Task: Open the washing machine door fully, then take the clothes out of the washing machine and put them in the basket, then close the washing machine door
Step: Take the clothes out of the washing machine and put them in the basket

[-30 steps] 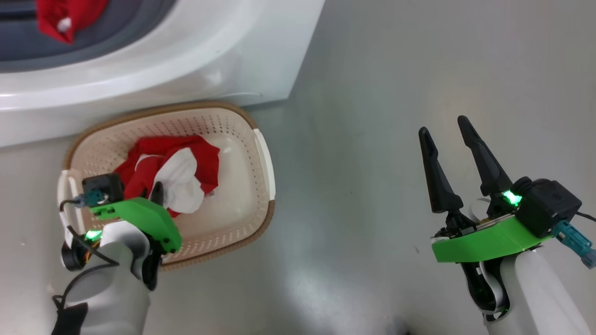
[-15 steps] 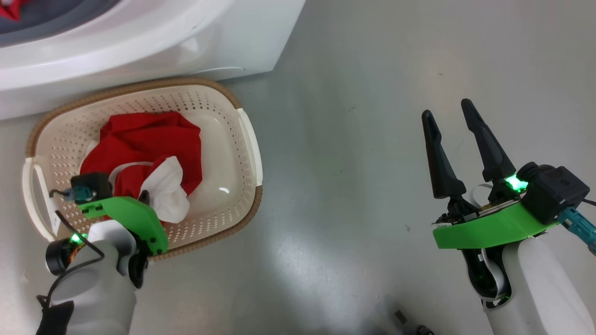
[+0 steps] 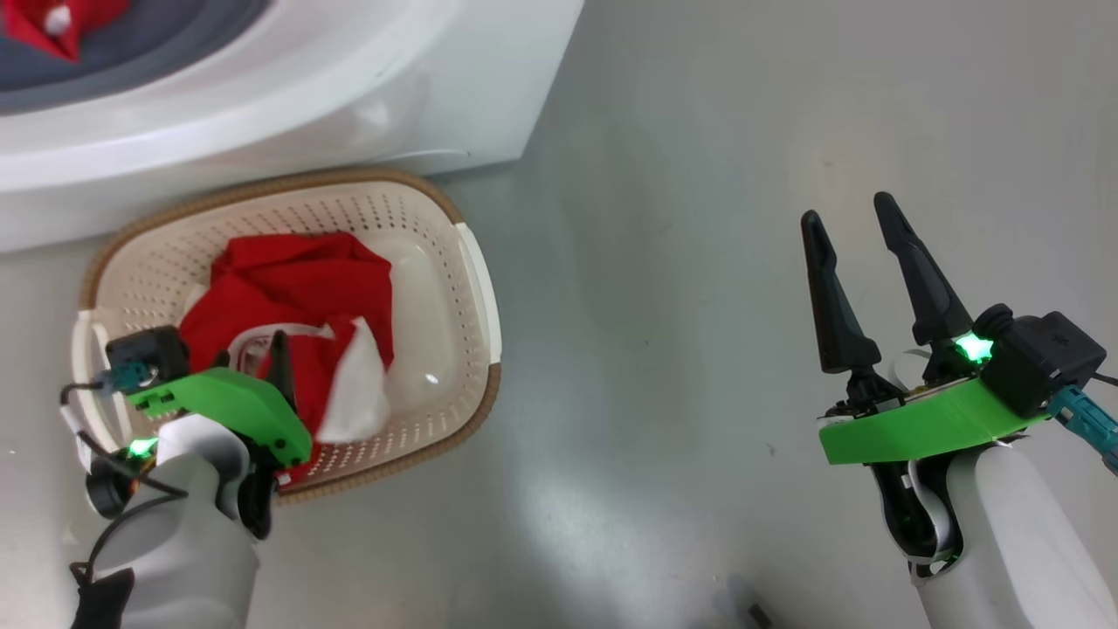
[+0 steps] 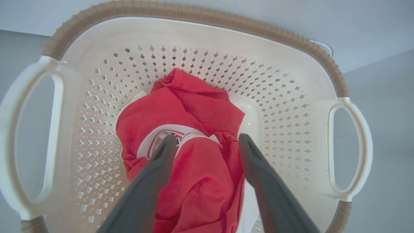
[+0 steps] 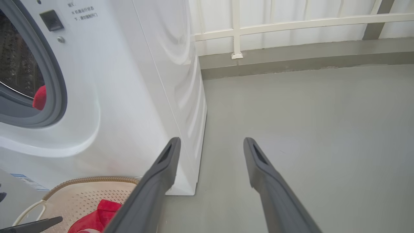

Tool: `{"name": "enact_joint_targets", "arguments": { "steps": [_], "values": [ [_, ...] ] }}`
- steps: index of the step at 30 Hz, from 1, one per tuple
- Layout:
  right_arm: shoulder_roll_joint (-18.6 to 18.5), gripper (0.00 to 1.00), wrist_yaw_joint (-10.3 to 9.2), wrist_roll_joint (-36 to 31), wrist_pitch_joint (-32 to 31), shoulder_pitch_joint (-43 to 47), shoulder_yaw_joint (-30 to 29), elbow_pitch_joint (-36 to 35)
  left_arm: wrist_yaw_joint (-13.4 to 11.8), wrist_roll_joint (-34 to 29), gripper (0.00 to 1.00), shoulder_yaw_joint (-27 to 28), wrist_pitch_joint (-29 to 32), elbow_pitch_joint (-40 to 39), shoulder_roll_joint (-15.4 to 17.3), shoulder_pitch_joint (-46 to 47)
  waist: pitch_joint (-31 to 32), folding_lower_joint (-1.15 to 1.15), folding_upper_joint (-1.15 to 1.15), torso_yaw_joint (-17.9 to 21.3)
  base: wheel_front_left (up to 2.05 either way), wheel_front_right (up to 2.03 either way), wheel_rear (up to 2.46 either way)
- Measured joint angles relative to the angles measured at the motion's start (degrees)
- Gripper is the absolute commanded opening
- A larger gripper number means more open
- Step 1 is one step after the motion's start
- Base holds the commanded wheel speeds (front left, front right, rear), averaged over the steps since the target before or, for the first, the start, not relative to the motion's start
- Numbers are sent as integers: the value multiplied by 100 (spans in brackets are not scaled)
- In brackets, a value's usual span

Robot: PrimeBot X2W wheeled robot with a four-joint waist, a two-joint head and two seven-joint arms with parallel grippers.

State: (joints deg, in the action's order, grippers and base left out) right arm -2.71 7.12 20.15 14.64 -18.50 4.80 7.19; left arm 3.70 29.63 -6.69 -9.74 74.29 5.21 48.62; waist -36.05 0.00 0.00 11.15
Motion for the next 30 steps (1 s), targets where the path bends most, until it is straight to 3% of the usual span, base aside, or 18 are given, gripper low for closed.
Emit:
{"name": "enact_joint_targets", "arguments": {
  "steps": [11, 15, 30],
  "values": [
    [-1, 100, 0, -64, 0, 178, -345, 89, 269, -1, 100, -116, -449, -468, -158, -462, 663, 0, 0, -257, 0, 0, 0],
    [2, 100, 1, -447, 0, 267, -366, 108, 312, -99, 100, -92, -457, -1354, -177, -823, 936, 0, 0, -380, 0, 0, 0],
    [0, 100, 1, -794, 0, 644, -491, 292, 337, -704, 100, 559, -475, -4421, -278, -2379, 2088, 0, 0, -752, 0, 0, 0]
  ]
}}
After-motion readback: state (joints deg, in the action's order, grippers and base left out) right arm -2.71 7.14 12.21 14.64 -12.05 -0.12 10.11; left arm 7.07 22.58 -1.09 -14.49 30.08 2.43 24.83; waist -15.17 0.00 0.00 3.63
